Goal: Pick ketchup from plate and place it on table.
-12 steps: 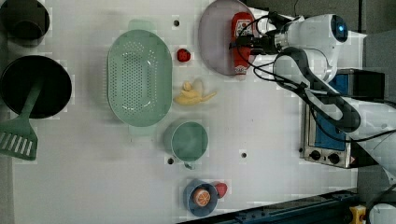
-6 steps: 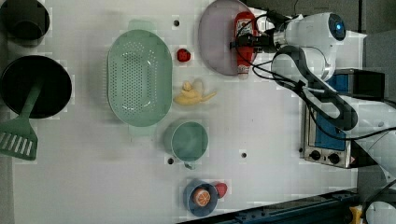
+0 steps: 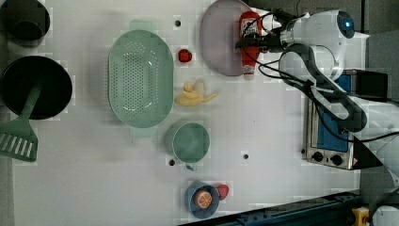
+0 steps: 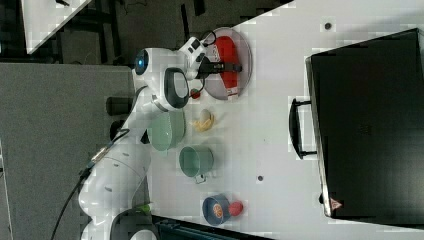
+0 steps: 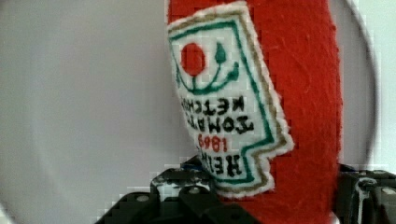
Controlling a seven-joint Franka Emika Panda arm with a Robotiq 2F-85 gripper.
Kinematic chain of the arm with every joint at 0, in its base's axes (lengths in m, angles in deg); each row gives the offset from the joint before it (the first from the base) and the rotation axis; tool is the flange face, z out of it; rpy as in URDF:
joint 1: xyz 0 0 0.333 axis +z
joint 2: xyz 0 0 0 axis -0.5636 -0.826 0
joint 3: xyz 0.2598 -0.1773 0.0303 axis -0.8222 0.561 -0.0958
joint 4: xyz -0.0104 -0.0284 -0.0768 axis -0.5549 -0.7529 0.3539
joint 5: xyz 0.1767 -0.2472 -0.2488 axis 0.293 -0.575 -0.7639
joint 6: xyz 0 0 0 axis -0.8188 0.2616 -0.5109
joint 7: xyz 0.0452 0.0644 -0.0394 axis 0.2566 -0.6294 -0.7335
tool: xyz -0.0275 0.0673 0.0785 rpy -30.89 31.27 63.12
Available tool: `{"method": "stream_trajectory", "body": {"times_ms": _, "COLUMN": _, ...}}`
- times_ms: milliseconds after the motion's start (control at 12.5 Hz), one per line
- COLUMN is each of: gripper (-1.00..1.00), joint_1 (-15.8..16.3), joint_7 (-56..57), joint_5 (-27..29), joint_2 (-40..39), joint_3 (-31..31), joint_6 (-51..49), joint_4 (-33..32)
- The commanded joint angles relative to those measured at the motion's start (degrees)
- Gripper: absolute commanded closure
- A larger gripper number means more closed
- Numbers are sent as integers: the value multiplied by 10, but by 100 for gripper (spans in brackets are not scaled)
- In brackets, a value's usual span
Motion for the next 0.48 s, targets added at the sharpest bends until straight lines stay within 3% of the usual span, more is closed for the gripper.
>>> {"method": "stream_trajectory", "body": {"times_ms": 80, "gripper": -27, "joint_1": -10, "joint_7": 13, "joint_5": 7, "joint_2": 104, "joint_3": -4, "joint_6": -65, "joint_4": 17}}
{"method": "stream_trajectory", "body": {"times_ms": 480, "gripper": -27, "joint_1": -50, "joint_7": 12, "joint_5": 55, "joint_2": 244, "joint_3": -1, "joint_6": -225, "joint_4": -27}}
